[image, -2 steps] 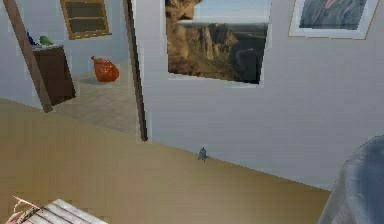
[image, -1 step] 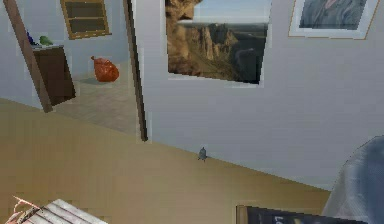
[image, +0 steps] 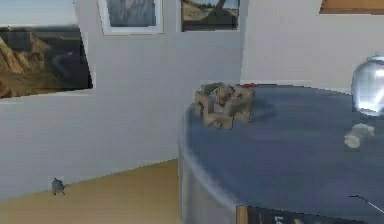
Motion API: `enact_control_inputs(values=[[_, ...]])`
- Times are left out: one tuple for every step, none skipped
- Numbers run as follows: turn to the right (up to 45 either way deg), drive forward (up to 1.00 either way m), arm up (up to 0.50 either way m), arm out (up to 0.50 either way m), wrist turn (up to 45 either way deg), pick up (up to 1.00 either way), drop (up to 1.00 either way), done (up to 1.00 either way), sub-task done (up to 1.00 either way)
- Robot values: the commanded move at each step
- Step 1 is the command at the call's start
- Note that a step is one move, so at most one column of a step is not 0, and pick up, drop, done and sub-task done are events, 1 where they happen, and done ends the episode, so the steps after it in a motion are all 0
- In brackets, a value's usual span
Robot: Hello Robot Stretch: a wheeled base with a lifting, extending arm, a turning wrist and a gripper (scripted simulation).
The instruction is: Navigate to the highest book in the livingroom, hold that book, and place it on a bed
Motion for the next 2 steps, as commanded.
enact_control_inputs(values=[[45.0,0.00,0.00,0.00,0.0,0.00,0.00,0.00,0.00],[45.0,0.00,0.00,0.00,0.0,0.00,0.00,0.00,0.00]])
